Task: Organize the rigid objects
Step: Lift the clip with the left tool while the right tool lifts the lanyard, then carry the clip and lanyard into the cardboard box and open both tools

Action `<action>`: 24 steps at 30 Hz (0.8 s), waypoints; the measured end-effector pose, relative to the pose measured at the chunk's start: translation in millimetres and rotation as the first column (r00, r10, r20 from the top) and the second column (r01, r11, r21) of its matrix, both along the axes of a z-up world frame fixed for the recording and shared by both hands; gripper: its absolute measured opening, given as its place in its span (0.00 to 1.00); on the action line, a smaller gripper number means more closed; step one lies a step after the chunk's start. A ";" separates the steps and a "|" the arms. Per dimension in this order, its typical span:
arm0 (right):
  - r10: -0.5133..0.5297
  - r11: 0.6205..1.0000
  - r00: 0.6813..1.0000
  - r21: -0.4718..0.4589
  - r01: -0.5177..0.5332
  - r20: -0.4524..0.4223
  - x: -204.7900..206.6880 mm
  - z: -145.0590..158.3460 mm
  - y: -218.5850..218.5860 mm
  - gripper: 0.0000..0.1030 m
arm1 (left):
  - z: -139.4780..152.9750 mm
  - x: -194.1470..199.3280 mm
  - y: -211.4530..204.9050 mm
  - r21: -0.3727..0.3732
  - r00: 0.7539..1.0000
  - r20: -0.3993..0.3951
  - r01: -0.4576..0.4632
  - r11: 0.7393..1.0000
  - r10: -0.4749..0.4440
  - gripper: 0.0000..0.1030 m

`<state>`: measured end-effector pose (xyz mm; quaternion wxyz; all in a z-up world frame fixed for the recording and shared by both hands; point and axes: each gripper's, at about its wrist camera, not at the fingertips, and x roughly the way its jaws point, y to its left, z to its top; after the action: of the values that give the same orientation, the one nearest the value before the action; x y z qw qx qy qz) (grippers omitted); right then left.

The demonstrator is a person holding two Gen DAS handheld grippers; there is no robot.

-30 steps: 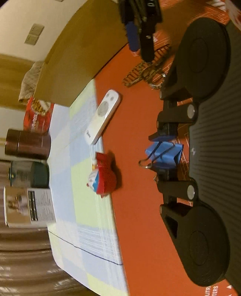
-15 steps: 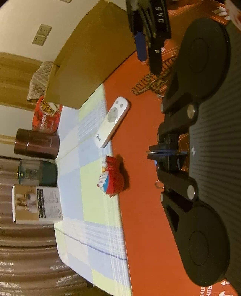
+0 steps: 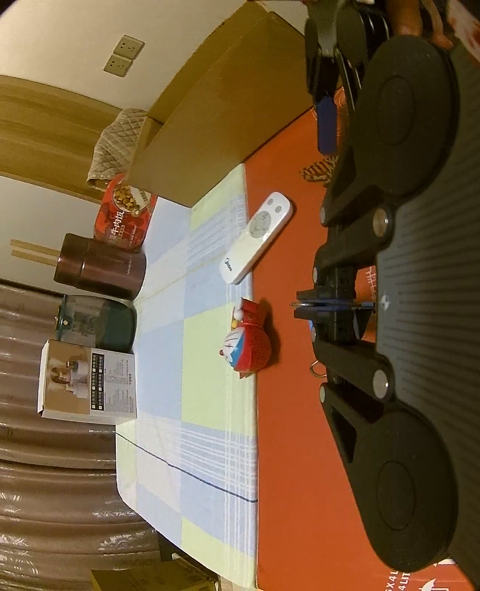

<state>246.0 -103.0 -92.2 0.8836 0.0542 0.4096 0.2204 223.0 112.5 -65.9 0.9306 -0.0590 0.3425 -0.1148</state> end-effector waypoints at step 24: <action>-0.063 0.998 0.987 0.036 0.059 0.146 -9.0 59.4 -16.0 0.34 | 50.7 -6.0 -34.7 -0.009 0.999 0.037 0.005 1.000 -0.005 0.00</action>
<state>237.0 -119.0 -32.8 0.9167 0.0643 0.3381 0.2030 217.0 77.8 -15.3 0.9362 -0.0600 0.3250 -0.1199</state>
